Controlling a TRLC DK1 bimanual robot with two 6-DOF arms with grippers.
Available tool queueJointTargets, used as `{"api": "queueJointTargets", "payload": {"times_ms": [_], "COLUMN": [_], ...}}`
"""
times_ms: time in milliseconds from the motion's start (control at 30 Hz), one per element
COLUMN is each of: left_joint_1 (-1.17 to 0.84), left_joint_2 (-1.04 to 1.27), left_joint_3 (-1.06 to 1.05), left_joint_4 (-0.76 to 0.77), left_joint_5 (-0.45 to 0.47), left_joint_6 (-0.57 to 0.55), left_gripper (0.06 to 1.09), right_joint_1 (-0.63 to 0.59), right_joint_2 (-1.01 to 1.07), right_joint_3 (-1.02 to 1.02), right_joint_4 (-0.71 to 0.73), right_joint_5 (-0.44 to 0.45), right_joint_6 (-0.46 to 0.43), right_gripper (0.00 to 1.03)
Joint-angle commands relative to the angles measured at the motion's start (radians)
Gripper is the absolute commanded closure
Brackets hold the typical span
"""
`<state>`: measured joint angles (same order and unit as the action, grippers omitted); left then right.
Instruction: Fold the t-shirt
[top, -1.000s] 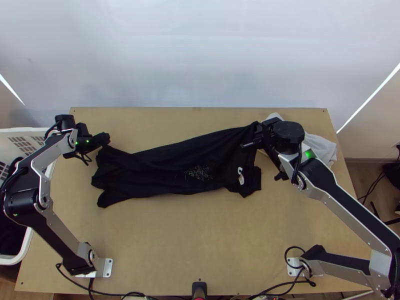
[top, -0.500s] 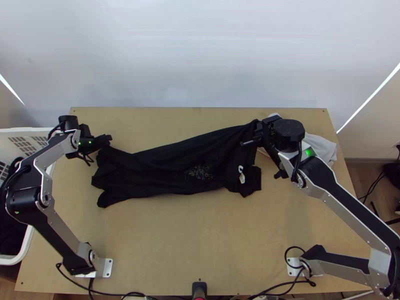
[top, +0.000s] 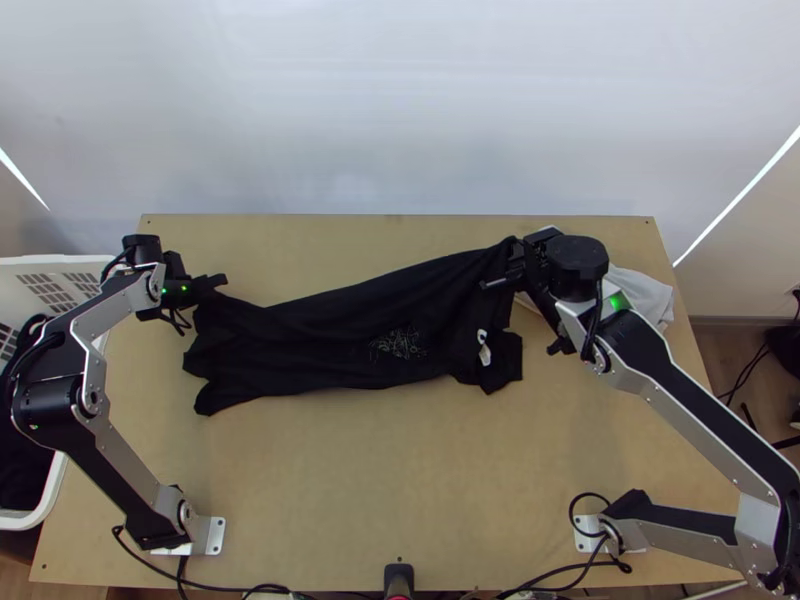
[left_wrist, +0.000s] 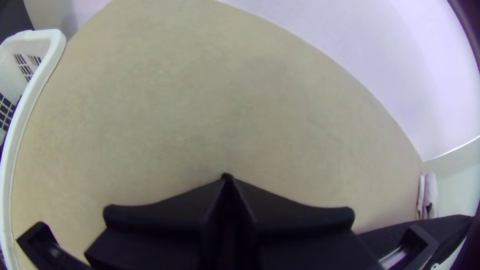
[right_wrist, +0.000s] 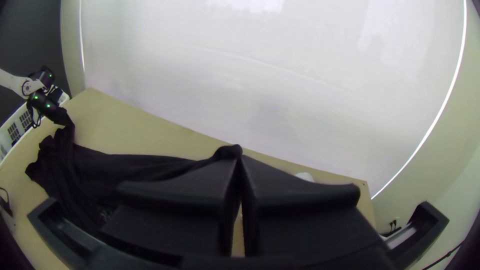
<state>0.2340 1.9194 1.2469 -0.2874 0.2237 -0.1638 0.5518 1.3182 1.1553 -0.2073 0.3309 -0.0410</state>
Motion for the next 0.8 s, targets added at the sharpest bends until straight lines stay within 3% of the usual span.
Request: {"api": "queueJointTargets", "payload": {"times_ms": [0, 100, 233, 367, 533, 767], "left_joint_1": [0.025, 0.054, 0.083, 0.097, 0.065, 0.033], "left_joint_2": [-0.013, -0.102, -0.220, -0.298, -0.327, -0.381], "left_joint_3": [0.013, 0.086, 0.290, 0.513, 0.775, 0.915], "left_joint_4": [0.013, -0.021, -0.177, -0.266, -0.374, -0.414], "left_joint_5": [-0.029, -0.029, -0.009, 0.016, 0.016, 0.012], "left_joint_6": [-0.008, -0.077, -0.195, -0.302, -0.359, -0.408], "left_gripper": [1.05, 1.05, 1.05, 1.05, 1.05, 1.05], "right_joint_1": [-0.024, -0.069, -0.142, -0.208, -0.242, -0.236], "right_joint_2": [0.015, 0.053, 0.199, 0.326, 0.434, 0.452], "right_joint_3": [0.032, 0.121, 0.383, 0.638, 0.908, 1.132], "right_joint_4": [-0.001, -0.084, -0.346, -0.477, -0.492, -0.389], "right_joint_5": [0.000, 0.000, 0.000, -0.001, -0.009, -0.009], "right_joint_6": [0.006, 0.064, 0.197, 0.248, 0.220, 0.150], "right_gripper": [1.00, 1.00, 1.00, 1.00, 1.00, 1.00]}}
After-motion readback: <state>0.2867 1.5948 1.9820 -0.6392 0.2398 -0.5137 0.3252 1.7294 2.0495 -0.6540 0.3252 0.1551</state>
